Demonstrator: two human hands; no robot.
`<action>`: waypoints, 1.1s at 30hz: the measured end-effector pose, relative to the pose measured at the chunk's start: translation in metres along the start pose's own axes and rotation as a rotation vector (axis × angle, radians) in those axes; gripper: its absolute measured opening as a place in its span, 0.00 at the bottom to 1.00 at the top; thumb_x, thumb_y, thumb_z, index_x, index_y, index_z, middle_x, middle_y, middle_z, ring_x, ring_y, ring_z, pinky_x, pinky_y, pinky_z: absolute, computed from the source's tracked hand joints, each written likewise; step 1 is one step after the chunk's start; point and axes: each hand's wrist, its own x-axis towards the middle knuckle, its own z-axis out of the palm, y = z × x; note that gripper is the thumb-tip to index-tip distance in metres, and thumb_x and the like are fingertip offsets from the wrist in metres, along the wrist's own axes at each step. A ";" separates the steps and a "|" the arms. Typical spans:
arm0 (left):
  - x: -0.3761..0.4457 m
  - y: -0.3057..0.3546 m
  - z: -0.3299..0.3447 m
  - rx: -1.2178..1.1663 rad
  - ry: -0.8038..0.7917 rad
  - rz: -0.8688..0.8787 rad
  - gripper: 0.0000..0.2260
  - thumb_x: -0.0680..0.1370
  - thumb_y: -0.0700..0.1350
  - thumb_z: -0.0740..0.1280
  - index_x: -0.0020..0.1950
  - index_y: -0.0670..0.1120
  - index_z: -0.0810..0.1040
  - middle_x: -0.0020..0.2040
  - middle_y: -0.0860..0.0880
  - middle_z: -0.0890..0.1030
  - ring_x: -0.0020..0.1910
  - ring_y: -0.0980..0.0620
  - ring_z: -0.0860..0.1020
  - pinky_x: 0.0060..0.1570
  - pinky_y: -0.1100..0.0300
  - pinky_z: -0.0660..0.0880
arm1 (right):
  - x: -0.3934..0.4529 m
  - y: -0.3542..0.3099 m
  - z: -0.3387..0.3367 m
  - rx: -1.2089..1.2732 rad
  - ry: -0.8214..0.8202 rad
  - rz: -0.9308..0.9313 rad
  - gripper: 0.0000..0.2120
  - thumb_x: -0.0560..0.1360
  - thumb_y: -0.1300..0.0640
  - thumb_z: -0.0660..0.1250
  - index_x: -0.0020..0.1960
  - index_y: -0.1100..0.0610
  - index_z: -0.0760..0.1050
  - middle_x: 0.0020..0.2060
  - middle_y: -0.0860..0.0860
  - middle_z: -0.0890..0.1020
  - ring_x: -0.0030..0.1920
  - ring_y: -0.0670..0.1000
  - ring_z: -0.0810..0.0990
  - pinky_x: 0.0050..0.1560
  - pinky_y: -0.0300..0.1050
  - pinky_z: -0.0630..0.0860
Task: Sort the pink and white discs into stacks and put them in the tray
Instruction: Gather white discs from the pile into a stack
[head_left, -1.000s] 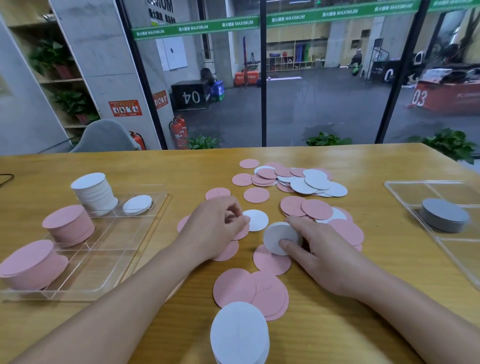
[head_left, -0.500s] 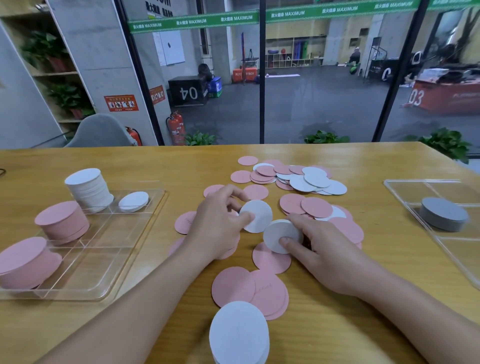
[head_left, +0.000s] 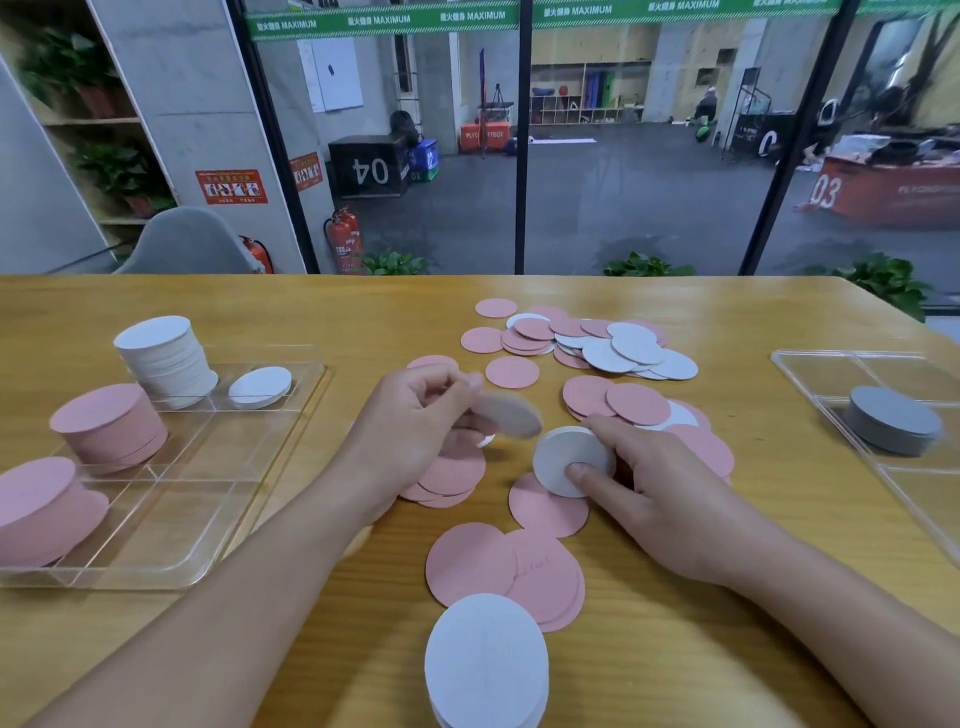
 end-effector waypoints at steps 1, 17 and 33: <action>0.001 -0.002 -0.001 -0.013 0.011 0.008 0.12 0.85 0.48 0.73 0.50 0.40 0.88 0.50 0.38 0.88 0.47 0.45 0.89 0.57 0.51 0.86 | 0.000 0.000 0.000 -0.002 0.002 0.002 0.07 0.85 0.49 0.67 0.50 0.50 0.74 0.38 0.46 0.77 0.39 0.48 0.73 0.39 0.41 0.69; -0.003 0.001 0.006 0.173 -0.181 0.194 0.04 0.84 0.38 0.74 0.53 0.44 0.88 0.45 0.48 0.87 0.40 0.54 0.81 0.42 0.64 0.77 | -0.001 0.000 0.003 0.004 0.015 0.012 0.04 0.85 0.49 0.68 0.54 0.48 0.76 0.41 0.44 0.79 0.41 0.48 0.75 0.39 0.41 0.70; 0.023 -0.018 -0.019 0.962 -0.205 0.125 0.18 0.84 0.62 0.68 0.73 0.59 0.80 0.60 0.61 0.77 0.66 0.54 0.68 0.68 0.51 0.72 | -0.001 -0.001 0.005 0.001 -0.001 0.012 0.07 0.85 0.49 0.66 0.51 0.49 0.73 0.40 0.44 0.77 0.40 0.48 0.73 0.42 0.44 0.70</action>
